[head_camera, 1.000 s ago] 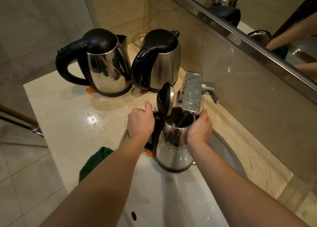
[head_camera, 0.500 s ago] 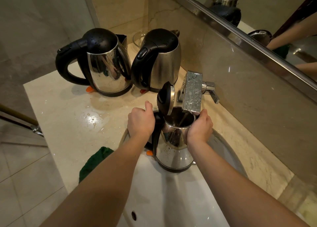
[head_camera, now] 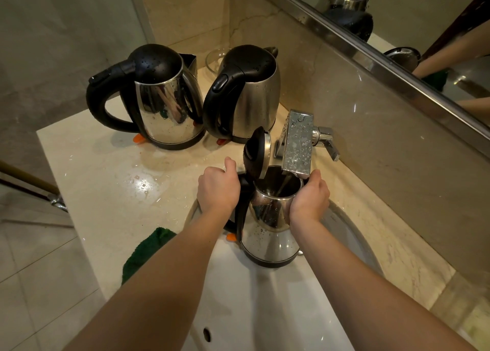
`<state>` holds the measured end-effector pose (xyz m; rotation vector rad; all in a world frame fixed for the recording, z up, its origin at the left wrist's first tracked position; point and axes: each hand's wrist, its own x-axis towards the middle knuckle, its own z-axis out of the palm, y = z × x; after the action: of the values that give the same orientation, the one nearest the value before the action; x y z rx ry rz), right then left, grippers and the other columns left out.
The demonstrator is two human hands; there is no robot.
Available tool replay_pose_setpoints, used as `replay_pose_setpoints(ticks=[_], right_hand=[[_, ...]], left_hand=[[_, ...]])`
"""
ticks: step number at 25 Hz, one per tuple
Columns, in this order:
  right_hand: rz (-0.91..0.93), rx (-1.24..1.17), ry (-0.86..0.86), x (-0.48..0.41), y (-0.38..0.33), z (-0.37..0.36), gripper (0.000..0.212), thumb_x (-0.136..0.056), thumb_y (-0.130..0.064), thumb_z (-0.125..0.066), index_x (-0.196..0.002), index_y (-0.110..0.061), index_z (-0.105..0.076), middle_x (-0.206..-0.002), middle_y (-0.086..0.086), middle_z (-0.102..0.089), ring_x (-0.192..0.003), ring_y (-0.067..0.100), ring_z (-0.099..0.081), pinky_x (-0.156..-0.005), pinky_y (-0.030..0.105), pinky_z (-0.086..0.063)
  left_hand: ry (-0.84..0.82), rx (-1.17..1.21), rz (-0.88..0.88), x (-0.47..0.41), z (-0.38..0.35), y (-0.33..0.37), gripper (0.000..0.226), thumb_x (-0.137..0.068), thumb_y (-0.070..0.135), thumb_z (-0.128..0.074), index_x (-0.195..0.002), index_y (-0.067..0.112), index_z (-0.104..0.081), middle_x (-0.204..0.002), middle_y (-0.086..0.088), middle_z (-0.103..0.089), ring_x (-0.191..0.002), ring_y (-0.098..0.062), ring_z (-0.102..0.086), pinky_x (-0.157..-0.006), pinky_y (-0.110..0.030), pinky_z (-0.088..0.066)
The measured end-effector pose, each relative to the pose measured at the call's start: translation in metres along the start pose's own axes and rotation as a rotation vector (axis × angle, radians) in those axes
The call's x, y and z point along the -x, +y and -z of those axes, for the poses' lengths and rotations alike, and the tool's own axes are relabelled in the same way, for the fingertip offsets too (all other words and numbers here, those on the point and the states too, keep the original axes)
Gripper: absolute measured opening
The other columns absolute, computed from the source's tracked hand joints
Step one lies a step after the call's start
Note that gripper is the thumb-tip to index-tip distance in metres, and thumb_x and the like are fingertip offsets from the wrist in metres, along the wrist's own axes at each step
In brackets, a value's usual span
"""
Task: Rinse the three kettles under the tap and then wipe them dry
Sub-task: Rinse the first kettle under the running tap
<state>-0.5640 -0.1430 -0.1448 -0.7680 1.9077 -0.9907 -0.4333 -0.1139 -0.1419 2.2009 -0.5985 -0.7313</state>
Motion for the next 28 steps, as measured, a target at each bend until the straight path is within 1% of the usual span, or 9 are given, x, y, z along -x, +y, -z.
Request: replay_pose_setpoints(ticks=[3, 8, 12, 20, 23, 26, 28], right_hand=[[0.006, 0.004, 0.001, -0.0002, 0.0003, 0.0001, 0.038, -0.1, -0.039, -0.034, -0.075, -0.016, -0.05, -0.07, 0.001, -0.048, -0.066, 0.018, -0.044, -0.071, 0.04, -0.037], [0.006, 0.012, -0.007, -0.0008, 0.0002, 0.0003, 0.039, -0.1, -0.04, -0.034, -0.083, -0.012, -0.055, -0.073, 0.001, -0.051, -0.069, 0.018, -0.046, -0.074, 0.041, -0.039], [0.007, 0.01, -0.007, -0.0015, 0.001, -0.0004, 0.039, -0.1, -0.041, -0.033, -0.083, -0.014, -0.056, -0.075, 0.001, -0.053, -0.072, 0.02, -0.05, -0.077, 0.043, -0.041], [0.011, 0.008, 0.001, -0.0034, 0.0023, -0.0014, 0.04, -0.099, -0.042, -0.034, -0.088, -0.011, -0.057, -0.076, 0.002, -0.053, -0.075, 0.022, -0.05, -0.077, 0.042, -0.041], [0.009, 0.005, -0.001, -0.0035, 0.0025, -0.0019, 0.041, -0.098, -0.043, -0.034, -0.09, -0.011, -0.059, -0.079, 0.003, -0.056, -0.078, 0.023, -0.052, -0.078, 0.044, -0.042], [0.009, 0.01, -0.002, -0.0036, 0.0021, -0.0029, 0.041, -0.098, -0.043, -0.034, -0.088, -0.011, -0.059, -0.078, 0.003, -0.056, -0.078, 0.023, -0.052, -0.078, 0.044, -0.042], [0.009, 0.005, -0.004, -0.0037, 0.0015, -0.0025, 0.039, -0.099, -0.042, -0.034, -0.083, -0.013, -0.056, -0.076, 0.002, -0.053, -0.076, 0.023, -0.051, -0.075, 0.042, -0.04]], left_hand=[[-0.002, 0.005, -0.002, 0.0004, 0.0011, 0.0004, 0.056, -0.1, 0.042, -0.04, -0.053, 0.011, -0.041, -0.055, -0.005, -0.041, -0.05, -0.018, -0.039, -0.054, -0.033, -0.035], [-0.002, 0.007, -0.004, 0.001, 0.001, 0.0015, 0.056, -0.1, 0.042, -0.04, -0.052, 0.012, -0.04, -0.053, -0.004, -0.04, -0.05, -0.018, -0.038, -0.054, -0.033, -0.034], [-0.004, 0.011, -0.002, 0.0009, 0.0013, 0.0002, 0.056, -0.1, 0.042, -0.04, -0.052, 0.011, -0.04, -0.054, -0.005, -0.04, -0.05, -0.018, -0.038, -0.055, -0.034, -0.035], [-0.004, 0.01, 0.01, 0.0018, 0.0017, 0.0015, 0.056, -0.1, 0.042, -0.04, -0.053, 0.012, -0.039, -0.054, -0.005, -0.038, -0.05, -0.018, -0.037, -0.053, -0.032, -0.033], [-0.004, 0.008, 0.011, 0.0018, 0.0014, 0.0019, 0.056, -0.1, 0.042, -0.04, -0.053, 0.012, -0.038, -0.054, -0.004, -0.038, -0.05, -0.017, -0.036, -0.053, -0.031, -0.033], [-0.005, 0.005, 0.011, 0.0016, 0.002, 0.002, 0.056, -0.101, 0.041, -0.04, -0.052, 0.012, -0.037, -0.053, -0.004, -0.037, -0.049, -0.017, -0.035, -0.052, -0.03, -0.031], [-0.004, 0.005, 0.012, 0.0015, 0.0023, 0.0019, 0.056, -0.1, 0.041, -0.039, -0.052, 0.012, -0.037, -0.053, -0.004, -0.037, -0.049, -0.018, -0.035, -0.052, -0.03, -0.031]])
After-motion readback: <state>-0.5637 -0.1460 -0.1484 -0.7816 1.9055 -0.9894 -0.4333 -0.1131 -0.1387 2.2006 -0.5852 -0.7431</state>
